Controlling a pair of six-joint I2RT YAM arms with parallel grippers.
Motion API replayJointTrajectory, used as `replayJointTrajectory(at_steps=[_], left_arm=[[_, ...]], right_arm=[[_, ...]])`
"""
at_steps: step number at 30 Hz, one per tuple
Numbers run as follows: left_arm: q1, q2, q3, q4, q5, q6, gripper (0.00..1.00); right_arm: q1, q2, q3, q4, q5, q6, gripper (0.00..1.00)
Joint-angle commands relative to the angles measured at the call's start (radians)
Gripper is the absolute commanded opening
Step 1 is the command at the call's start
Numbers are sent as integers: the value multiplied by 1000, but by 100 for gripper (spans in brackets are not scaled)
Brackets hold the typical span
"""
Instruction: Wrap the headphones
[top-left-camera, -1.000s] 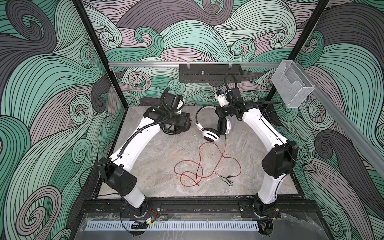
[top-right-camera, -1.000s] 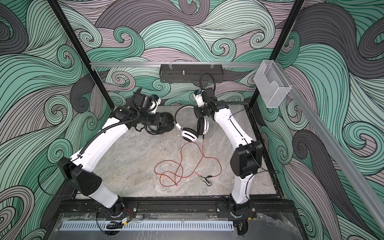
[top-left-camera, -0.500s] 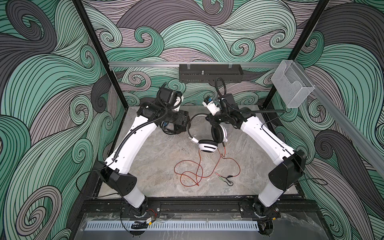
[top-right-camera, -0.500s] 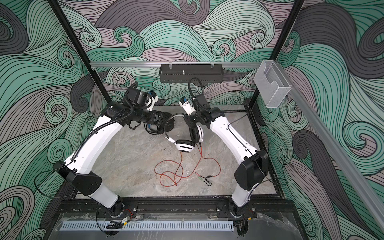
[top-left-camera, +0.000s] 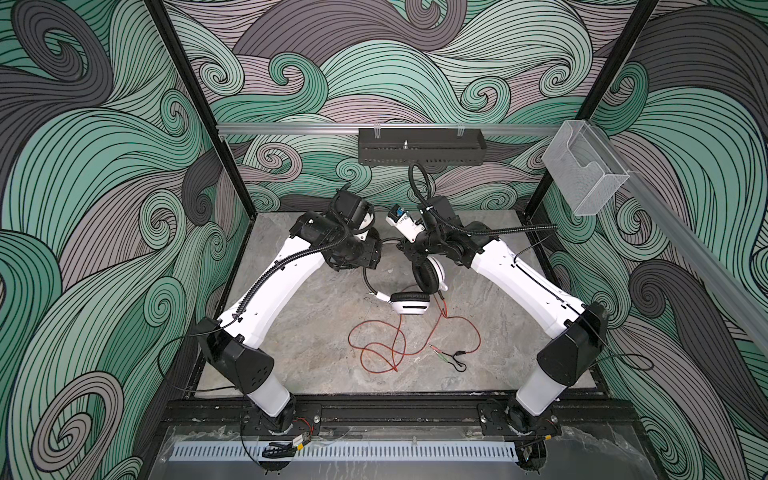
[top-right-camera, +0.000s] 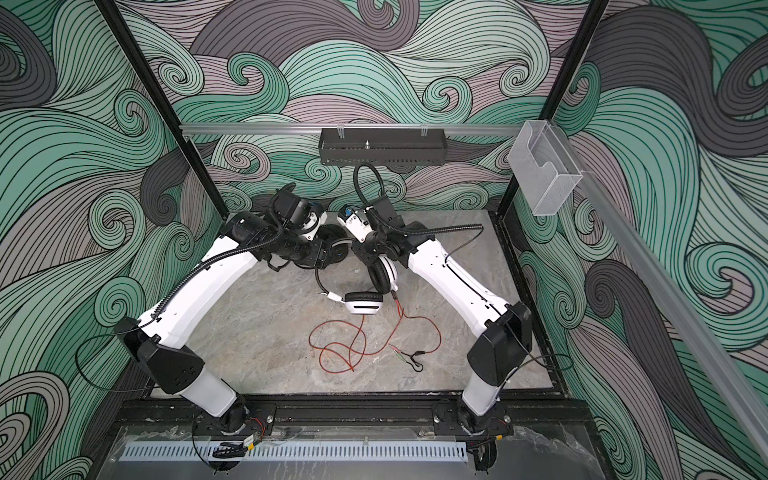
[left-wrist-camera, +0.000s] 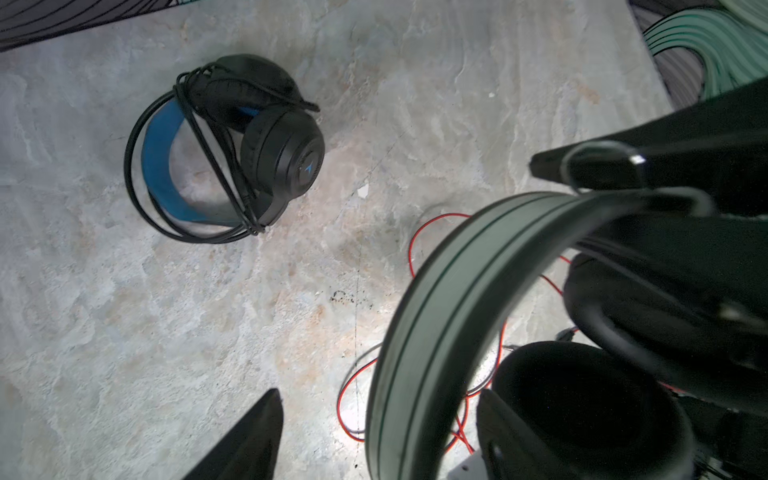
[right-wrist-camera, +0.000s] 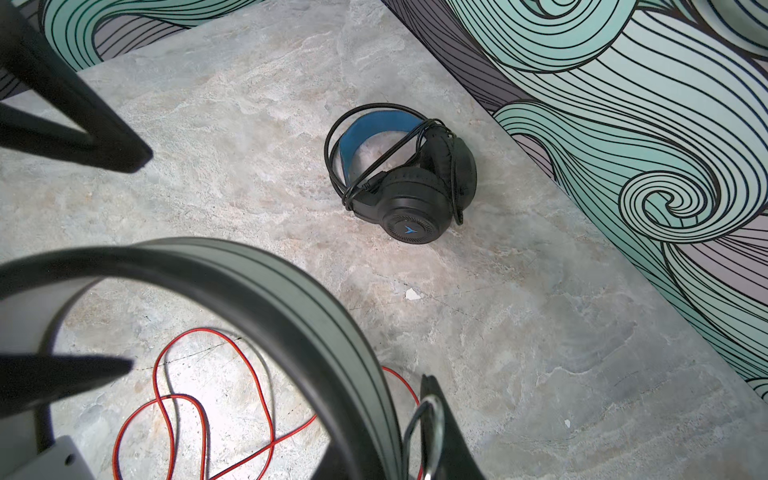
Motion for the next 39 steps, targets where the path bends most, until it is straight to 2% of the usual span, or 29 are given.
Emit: replayJointTrajectory(at_steps=[1, 3, 9, 13, 16, 20, 23, 25, 28, 32, 36, 39], left_arm=[[-9, -31, -38, -3, -114, -58, 60], [-11, -34, -62, 23, -127, -61, 53], [-19, -30, -82, 24, -147, -80, 47], [-27, -41, -96, 24, -155, -84, 38], [-29, -56, -111, 31, -165, -89, 21], [-30, -69, -120, 39, -166, -103, 9], [-30, -76, -121, 40, -170, -115, 0], [-30, -79, -125, 40, -184, -127, 0], [-30, -76, -120, 19, -219, -143, 0], [-28, -84, -129, 3, -273, -151, 0], [-28, -87, -121, -29, -334, -165, 0], [-27, -93, -107, -48, -379, -182, 0]], right_arm=[[28, -17, 33, 18, 18, -11, 0], [38, -19, 22, 20, 33, -13, 0], [75, -20, 8, 21, 71, -39, 0], [90, -17, 10, 19, 90, -51, 0], [101, -14, 15, 16, 100, -53, 0], [117, -21, 8, 17, 116, -48, 1], [131, -46, -25, 28, 137, -52, 13], [132, -66, -45, 31, 133, -46, 20], [133, -100, -61, 20, 127, -34, 40], [127, -154, -70, 16, 131, -10, 59], [104, -209, -58, -21, 88, 24, 69], [61, -283, -97, -45, 20, 64, 72]])
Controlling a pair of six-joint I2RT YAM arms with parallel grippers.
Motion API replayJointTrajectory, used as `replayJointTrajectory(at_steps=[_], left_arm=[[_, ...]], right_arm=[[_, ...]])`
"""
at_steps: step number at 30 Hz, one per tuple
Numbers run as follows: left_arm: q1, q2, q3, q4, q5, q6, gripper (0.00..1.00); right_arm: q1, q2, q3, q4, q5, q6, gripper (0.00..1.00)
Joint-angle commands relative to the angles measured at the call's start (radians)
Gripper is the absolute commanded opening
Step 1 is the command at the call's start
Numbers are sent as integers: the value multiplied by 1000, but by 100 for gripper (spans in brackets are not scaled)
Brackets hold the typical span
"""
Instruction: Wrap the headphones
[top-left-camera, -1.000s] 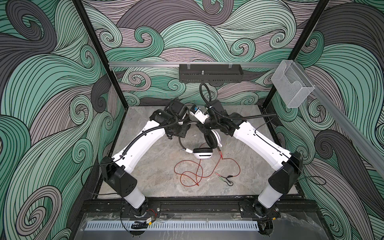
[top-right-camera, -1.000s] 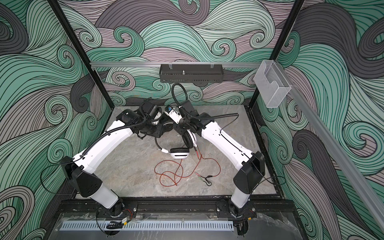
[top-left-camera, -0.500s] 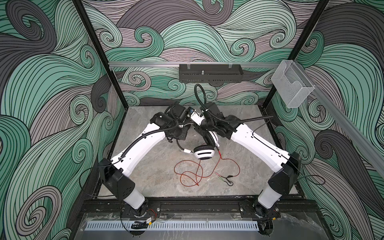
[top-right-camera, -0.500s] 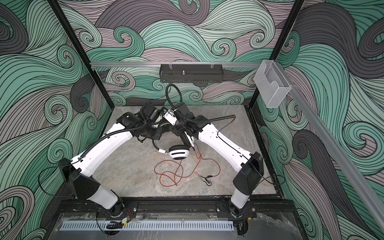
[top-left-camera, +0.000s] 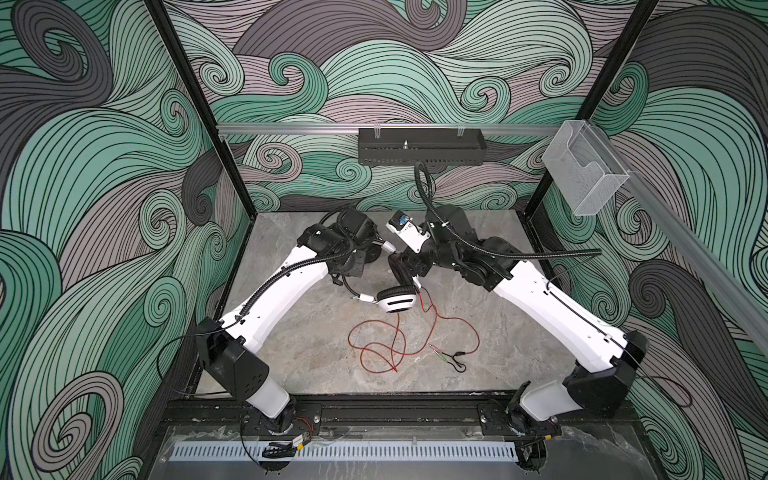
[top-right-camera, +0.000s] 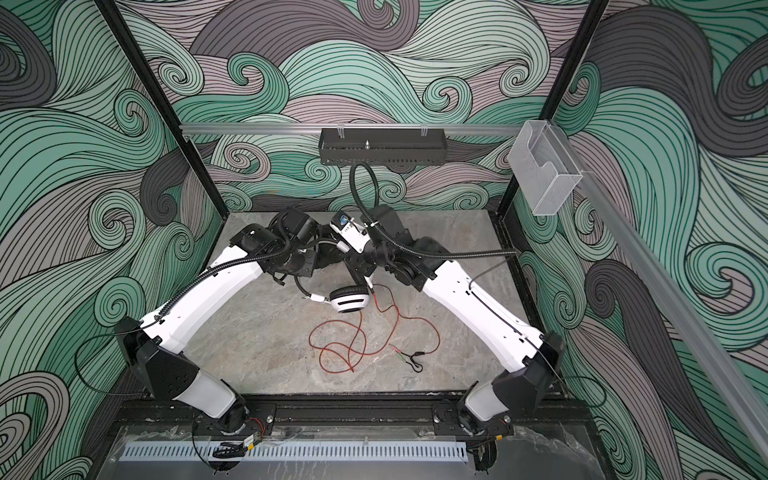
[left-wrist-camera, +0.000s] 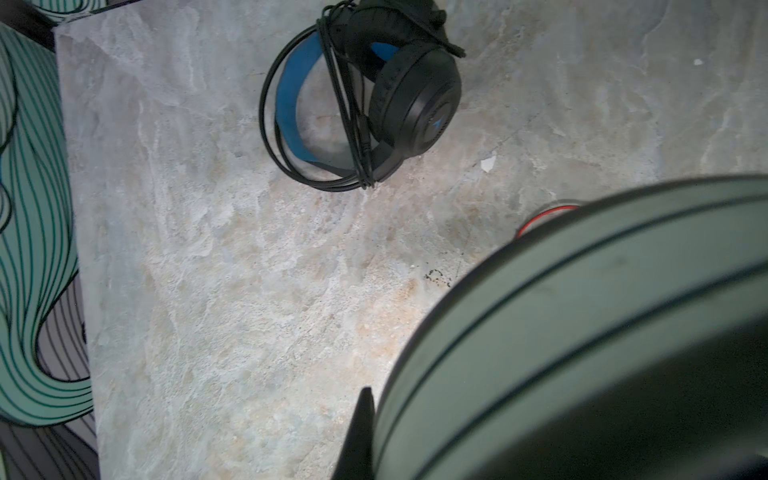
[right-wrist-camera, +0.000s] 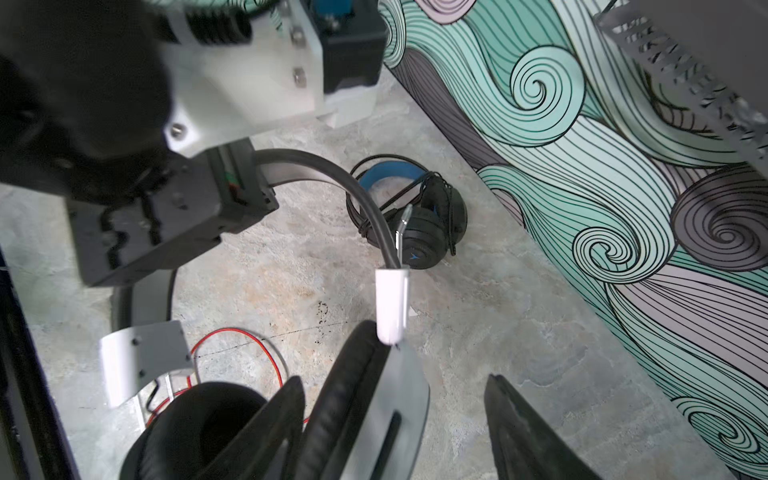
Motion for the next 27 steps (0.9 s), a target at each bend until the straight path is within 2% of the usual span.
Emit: replayJointTrajectory(at_steps=[1, 7, 13, 15, 21, 27], left_arm=[[6, -51, 40, -27, -70, -53, 0], [28, -73, 51, -21, -45, -92, 0], [66, -98, 80, 4, 59, -130, 0], [74, -97, 105, -3, 92, -125, 0], [81, -124, 139, -16, 132, -104, 0], [83, -158, 139, -8, 185, -71, 0]], right_arm=[[-52, -90, -55, -48, -89, 64, 72], [-127, -327, -351, -24, -192, 113, 74], [-135, -518, -666, 220, -397, 173, 75], [-137, -545, -738, 313, -424, 195, 76], [-167, -523, -792, 434, -485, 197, 77], [-194, -461, -786, 508, -495, 192, 79]])
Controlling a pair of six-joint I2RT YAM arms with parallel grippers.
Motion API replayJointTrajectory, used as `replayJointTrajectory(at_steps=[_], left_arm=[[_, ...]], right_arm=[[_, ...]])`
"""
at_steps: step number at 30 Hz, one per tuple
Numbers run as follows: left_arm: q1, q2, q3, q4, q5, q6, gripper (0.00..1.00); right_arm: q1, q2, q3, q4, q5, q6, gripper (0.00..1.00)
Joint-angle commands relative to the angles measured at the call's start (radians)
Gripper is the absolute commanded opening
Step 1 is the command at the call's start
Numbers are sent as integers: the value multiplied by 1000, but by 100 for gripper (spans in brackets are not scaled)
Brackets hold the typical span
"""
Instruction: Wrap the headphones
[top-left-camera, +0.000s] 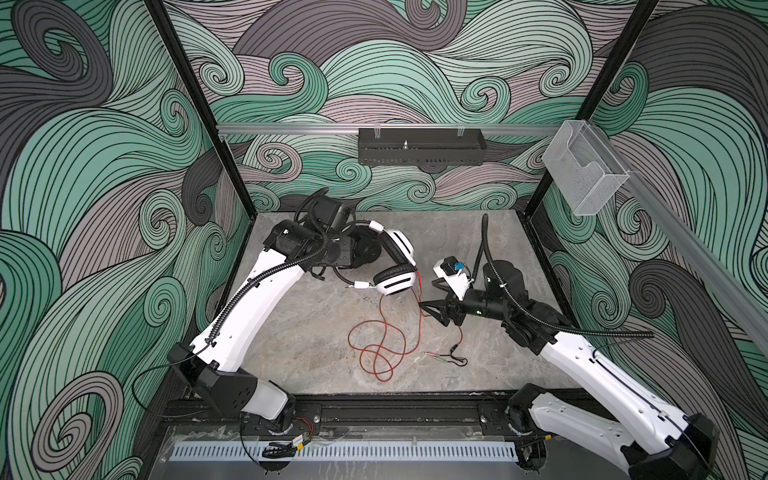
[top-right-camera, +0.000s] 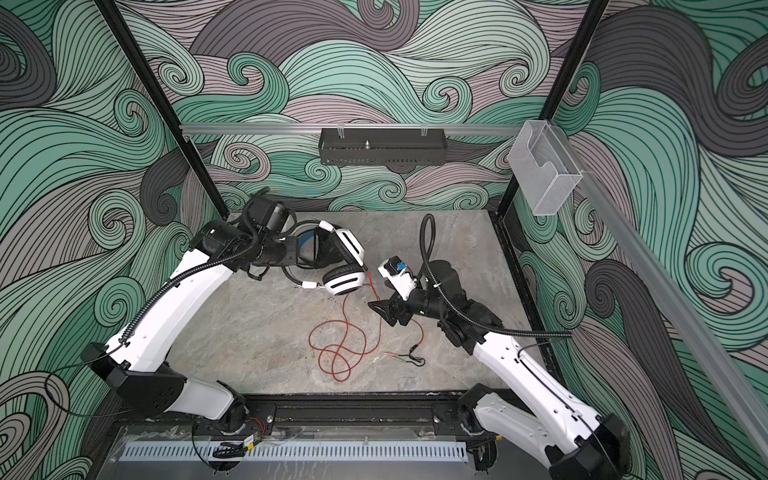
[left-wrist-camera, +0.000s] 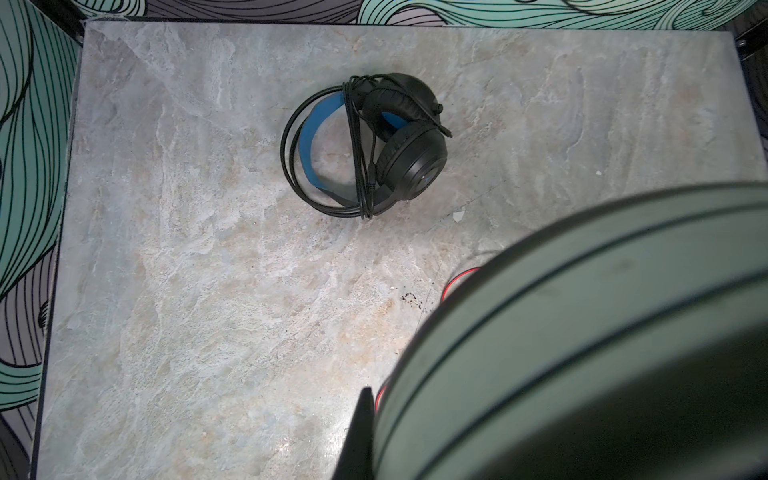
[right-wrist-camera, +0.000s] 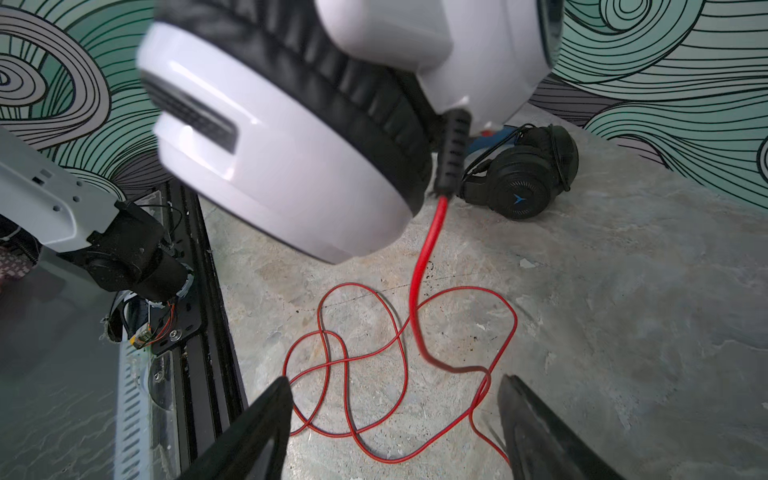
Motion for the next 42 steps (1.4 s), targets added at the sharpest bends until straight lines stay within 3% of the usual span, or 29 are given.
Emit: replayJointTrajectory(at_steps=[1, 5, 9, 22, 42], left_arm=[[8, -61, 52, 14, 72, 7, 0], [10, -60, 78, 10, 96, 12, 0], [14, -57, 121, 7, 122, -1, 0], [36, -43, 270, -38, 205, -50, 0], [57, -29, 313, -33, 285, -121, 0]], right_arm=[[-17, 42, 8, 113, -47, 19, 79], [-22, 105, 0, 193, -84, 39, 76], [-34, 144, 6, 235, -109, 63, 65], [-44, 120, -32, 309, -157, 98, 45], [-36, 230, -68, 539, -214, 233, 51]])
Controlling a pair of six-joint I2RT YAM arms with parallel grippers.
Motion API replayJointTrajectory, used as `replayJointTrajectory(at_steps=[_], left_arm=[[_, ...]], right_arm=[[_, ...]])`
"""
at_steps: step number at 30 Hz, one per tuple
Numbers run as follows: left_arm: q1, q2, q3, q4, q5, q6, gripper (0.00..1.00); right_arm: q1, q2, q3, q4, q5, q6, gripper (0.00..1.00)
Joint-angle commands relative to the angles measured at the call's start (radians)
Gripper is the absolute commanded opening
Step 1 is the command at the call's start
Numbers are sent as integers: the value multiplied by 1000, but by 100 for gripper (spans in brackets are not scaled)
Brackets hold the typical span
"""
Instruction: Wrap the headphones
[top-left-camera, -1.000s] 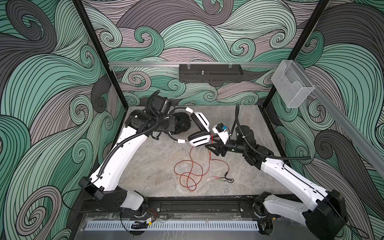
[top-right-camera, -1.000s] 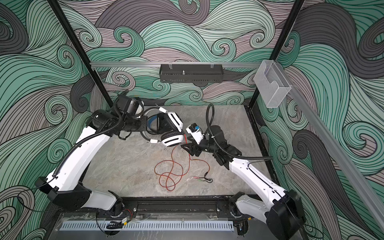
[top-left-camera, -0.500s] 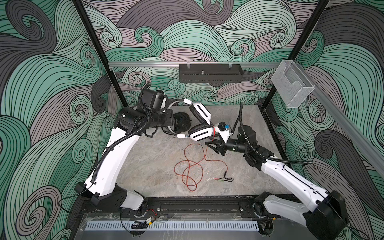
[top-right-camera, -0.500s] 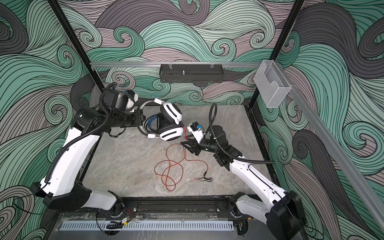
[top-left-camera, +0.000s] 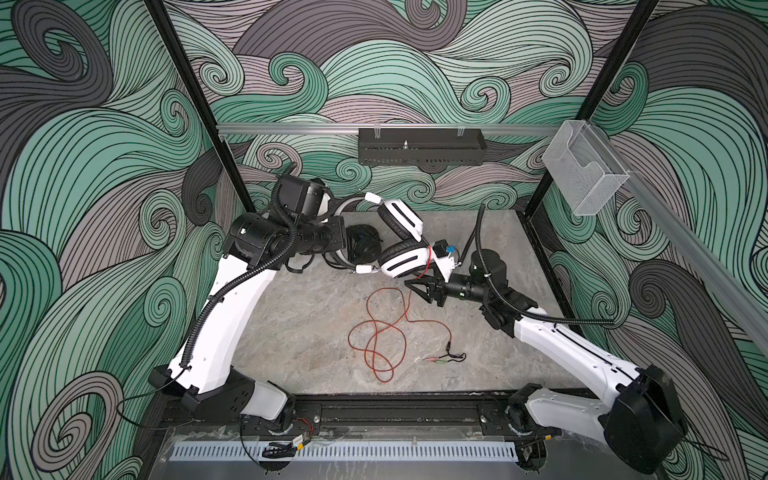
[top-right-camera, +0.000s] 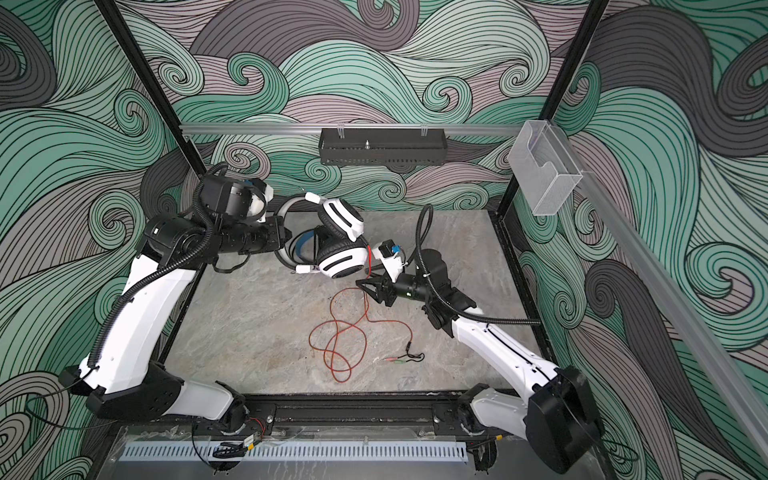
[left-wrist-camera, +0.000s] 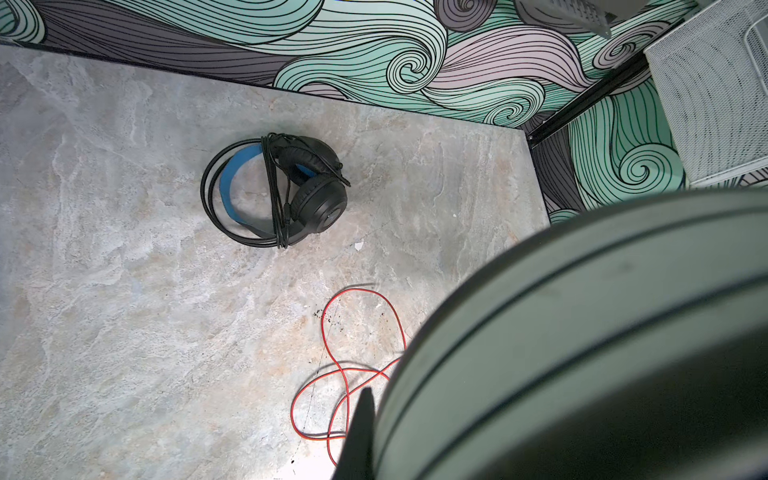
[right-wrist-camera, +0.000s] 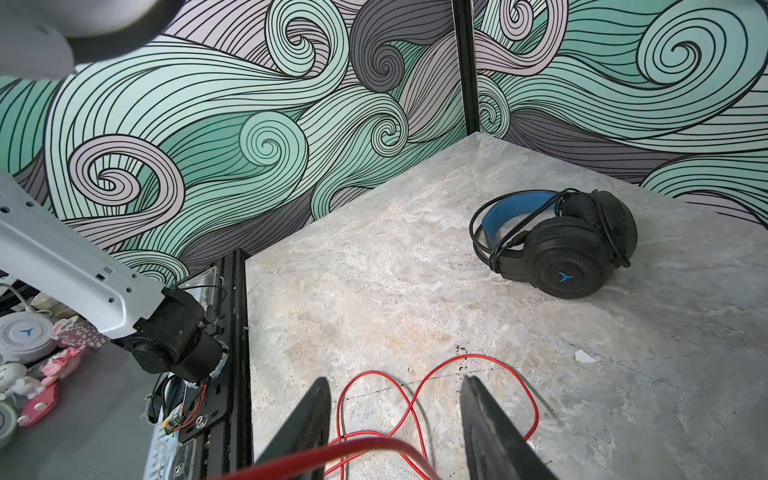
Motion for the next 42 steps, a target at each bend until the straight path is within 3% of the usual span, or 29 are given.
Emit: replayJointTrajectory(at_steps=[1, 5, 10, 11, 19, 25, 28, 33, 42], left_arm=[[13, -8, 36, 40, 59, -56, 0], [29, -8, 31, 55, 83, -73, 0], [66, -46, 4, 69, 81, -81, 0], [78, -48, -4, 75, 77, -83, 0], [140, -42, -92, 127, -57, -53, 0], [144, -37, -200, 164, -239, 58, 0], [143, -37, -262, 193, -252, 119, 0], [87, -28, -320, 199, -265, 203, 0], [-112, 26, -357, 149, -228, 334, 0]], right_arm=[[7, 21, -15, 74, -31, 33, 50], [23, 28, -12, 66, -33, 22, 38], [22, -30, 22, -109, 58, -65, 2], [20, -57, 34, -173, 102, -92, 0], [16, -154, 231, -651, 611, -355, 0], [86, -127, 426, -794, 878, -540, 0], [184, -104, 517, -823, 953, -639, 0], [323, -28, 666, -887, 983, -775, 0], [396, 165, 872, -982, 944, -794, 0]])
